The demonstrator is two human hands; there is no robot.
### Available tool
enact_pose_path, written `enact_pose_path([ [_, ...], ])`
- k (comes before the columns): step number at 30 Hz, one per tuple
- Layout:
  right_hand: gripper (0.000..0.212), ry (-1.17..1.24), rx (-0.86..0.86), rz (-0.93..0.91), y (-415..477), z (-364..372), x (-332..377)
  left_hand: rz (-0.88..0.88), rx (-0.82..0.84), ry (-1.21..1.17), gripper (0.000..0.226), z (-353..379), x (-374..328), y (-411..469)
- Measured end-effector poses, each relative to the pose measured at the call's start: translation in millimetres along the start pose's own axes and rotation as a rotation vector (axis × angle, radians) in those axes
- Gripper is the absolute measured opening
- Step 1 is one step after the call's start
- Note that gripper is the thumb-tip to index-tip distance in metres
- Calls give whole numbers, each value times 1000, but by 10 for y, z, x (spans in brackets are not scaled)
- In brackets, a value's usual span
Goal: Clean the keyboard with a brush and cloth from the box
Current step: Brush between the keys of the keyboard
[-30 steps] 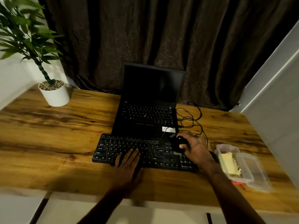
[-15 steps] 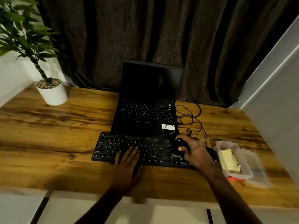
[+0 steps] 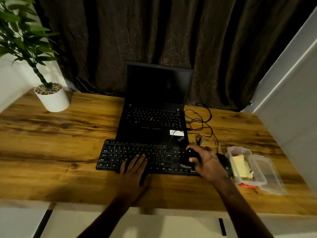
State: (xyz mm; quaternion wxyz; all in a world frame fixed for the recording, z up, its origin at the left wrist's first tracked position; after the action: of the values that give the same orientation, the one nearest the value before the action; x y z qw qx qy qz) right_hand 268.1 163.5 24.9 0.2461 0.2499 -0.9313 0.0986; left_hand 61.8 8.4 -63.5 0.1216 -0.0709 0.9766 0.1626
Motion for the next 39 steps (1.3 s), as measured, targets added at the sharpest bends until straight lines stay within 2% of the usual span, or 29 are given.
enact_pose_path([
  [6, 51, 62, 42, -30, -16, 266, 203, 2, -2, 6, 59, 8, 1, 8],
  [8, 50, 118, 38, -16, -13, 222, 110, -4, 0, 2, 59, 1, 6, 6],
  [14, 52, 90, 22, 42, -79, 142, -243, -3, -7, -17, 62, -15, 1, -4],
  [21, 54, 68, 78, -62, -98, 365, 176, -3, 4, -1, 61, 11, 10, -12],
  [25, 50, 68, 19, -54, -10, 88, 100, -6, 20, -5, 63, 23, 24, -2],
  [30, 57, 24, -38, 9, 266, -140, -199, -12, 14, -27, 62, -17, -12, -6],
  [39, 46, 123, -2, -34, 576, -138, 78, 0, 23, -4, 63, -20, -36, -11],
])
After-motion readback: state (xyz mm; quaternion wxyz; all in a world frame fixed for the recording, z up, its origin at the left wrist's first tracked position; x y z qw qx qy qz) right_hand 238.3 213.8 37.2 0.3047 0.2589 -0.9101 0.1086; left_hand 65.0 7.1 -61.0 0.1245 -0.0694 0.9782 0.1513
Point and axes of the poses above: each hand's wrist, its own y-axis towards the middle knuckle, its own z-axis out of the palm, x = y × z, the point moved 10 cm from there along y, towards the middle knuckle, and after that the axes turned 5 degrees about z, right-handed, at the moved point
